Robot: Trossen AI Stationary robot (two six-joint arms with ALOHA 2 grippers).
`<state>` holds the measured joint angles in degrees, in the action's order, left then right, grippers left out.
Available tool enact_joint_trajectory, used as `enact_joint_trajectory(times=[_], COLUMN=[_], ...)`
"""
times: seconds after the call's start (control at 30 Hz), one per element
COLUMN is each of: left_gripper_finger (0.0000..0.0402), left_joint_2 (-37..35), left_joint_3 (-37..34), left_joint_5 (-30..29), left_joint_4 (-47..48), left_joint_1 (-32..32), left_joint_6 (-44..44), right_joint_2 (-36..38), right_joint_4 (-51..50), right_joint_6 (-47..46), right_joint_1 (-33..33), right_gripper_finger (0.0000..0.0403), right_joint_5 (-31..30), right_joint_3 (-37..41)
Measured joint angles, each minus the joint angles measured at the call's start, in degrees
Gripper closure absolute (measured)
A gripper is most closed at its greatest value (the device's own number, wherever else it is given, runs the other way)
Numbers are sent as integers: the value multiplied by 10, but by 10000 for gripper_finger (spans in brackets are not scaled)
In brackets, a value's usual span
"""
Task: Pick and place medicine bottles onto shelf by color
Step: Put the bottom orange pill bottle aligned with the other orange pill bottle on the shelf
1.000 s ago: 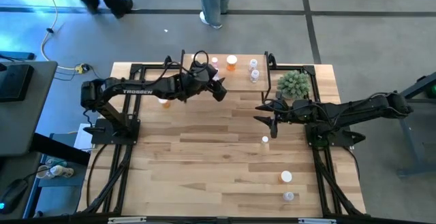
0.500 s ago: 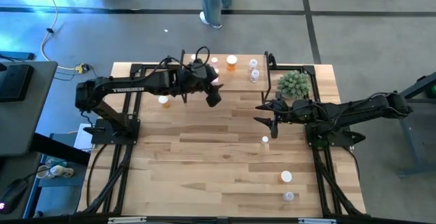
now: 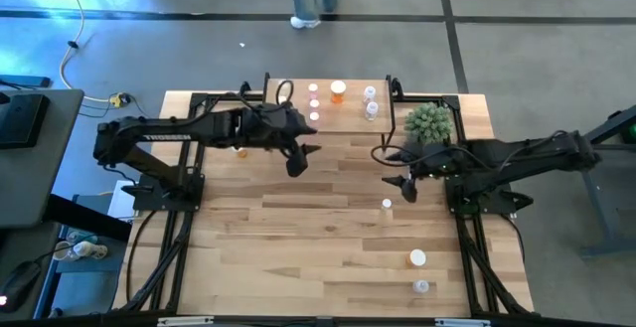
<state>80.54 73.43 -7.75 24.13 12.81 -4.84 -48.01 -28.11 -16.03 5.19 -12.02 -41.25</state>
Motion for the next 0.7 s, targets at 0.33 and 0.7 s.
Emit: enact_joint_trajectory(times=[0.33,0.7], left_gripper_finger=[195,195], left_joint_2=[-2,-2], left_joint_3=[-152,-241], left_joint_5=[-2,-2], left_joint_4=[-165,-318], left_joint_1=[-47,-102], left_joint_6=[-69,-101], right_joint_2=[-3,-96], right_joint_4=[-186,-227], right_joint_6=[-238,-410], right_joint_1=[77,241], right_gripper_finger=[105,105], right_joint_5=[47,48], right_joint_3=[-49,-48])
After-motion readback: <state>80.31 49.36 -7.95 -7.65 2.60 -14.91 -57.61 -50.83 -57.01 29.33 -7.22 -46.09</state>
